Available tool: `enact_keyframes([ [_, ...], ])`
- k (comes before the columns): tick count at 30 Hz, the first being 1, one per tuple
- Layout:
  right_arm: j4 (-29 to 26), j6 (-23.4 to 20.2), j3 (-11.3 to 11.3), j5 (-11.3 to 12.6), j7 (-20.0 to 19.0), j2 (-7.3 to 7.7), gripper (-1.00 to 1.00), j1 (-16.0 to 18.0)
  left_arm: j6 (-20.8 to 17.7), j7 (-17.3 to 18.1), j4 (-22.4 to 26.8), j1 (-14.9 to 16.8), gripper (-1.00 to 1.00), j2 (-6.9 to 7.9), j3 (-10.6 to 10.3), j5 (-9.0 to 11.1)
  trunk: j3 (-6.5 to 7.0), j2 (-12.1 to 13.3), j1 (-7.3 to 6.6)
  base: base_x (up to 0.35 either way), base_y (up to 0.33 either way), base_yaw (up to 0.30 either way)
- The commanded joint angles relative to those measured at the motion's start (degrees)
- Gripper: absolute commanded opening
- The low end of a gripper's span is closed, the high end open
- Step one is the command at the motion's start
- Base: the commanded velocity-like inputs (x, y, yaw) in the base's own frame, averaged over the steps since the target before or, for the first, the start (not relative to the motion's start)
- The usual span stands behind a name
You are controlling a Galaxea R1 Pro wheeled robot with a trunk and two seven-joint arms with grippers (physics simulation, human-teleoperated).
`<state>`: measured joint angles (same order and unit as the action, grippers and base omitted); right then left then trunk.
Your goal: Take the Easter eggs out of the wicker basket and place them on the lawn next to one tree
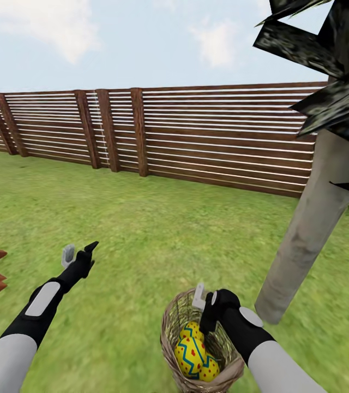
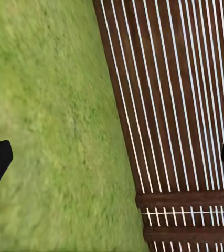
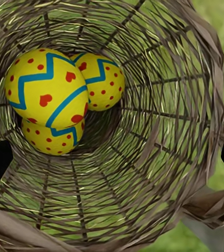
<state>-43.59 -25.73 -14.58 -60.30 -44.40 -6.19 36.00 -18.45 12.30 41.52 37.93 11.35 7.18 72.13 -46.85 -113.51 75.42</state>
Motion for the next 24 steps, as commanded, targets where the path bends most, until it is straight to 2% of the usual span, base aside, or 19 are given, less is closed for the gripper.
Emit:
enact_keyframes([
  [1,-0.09,-0.2,-0.09,-0.35,-0.34,0.01,1.0,0.03,-0.48,0.09,-0.01,0.04,1.0,-0.02,0.18,0.41,-0.24,-0.44,0.22,0.0,0.0,0.0],
  [5,-0.02,-0.2,-0.07,-0.34,-0.34,-0.01,1.0,0.03,-0.6,0.03,0.03,0.04,1.0,0.1,0.23,0.24,-0.96,-2.05,1.1,0.0,0.0,0.0],
  [12,-0.04,-0.2,-0.09,-0.34,-0.34,-0.12,1.0,0.03,-0.7,0.01,-0.02,0.04,1.0,1.77,0.07,0.45,-2.21,-4.85,2.63,0.0,0.0,0.0],
  [24,-0.01,-0.18,-0.1,-0.34,-0.34,-0.05,1.0,0.03,-0.88,-0.28,-1.31,-0.05,1.0,2.0,0.32,0.65,-4.37,-9.67,5.27,0.0,0.0,0.0],
])
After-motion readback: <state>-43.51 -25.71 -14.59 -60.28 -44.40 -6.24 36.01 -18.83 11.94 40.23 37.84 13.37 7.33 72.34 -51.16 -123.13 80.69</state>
